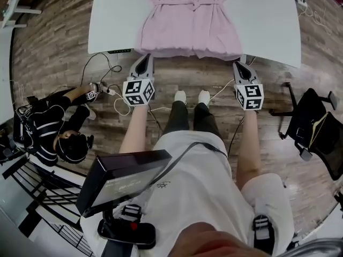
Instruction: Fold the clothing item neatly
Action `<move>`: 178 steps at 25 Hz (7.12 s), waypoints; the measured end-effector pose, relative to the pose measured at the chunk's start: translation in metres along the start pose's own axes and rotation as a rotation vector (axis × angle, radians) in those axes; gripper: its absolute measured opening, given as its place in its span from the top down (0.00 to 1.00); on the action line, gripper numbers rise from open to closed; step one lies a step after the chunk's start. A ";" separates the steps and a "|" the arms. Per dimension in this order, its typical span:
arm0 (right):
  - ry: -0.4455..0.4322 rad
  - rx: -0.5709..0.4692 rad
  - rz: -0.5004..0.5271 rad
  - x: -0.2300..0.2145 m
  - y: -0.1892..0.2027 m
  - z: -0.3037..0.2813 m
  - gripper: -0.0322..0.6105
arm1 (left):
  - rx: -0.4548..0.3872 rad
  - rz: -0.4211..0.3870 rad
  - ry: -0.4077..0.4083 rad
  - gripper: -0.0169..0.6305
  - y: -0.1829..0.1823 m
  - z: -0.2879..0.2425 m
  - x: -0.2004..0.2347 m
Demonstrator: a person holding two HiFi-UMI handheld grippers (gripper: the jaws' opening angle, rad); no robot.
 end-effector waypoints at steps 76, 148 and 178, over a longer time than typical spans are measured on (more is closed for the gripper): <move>-0.075 0.147 0.121 0.000 0.134 -0.247 0.53 | 0.303 -0.227 0.150 0.62 0.162 -0.119 0.333; 0.129 -0.190 0.110 -0.055 -0.153 -0.016 0.94 | -0.027 -0.031 0.223 0.95 -0.147 -0.012 0.158; -0.083 0.083 0.154 -0.177 -0.145 -0.246 0.93 | 0.240 -0.044 -0.106 0.94 -0.142 -0.241 0.226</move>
Point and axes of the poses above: the fingertips, and each gripper's own axes: z backward along the fingers, x to its left, y out of its underside, the point moved 5 cm from there along z, backward along the fingers, and after that the axes turned 5 degrees about z, right-handed, at the moved point
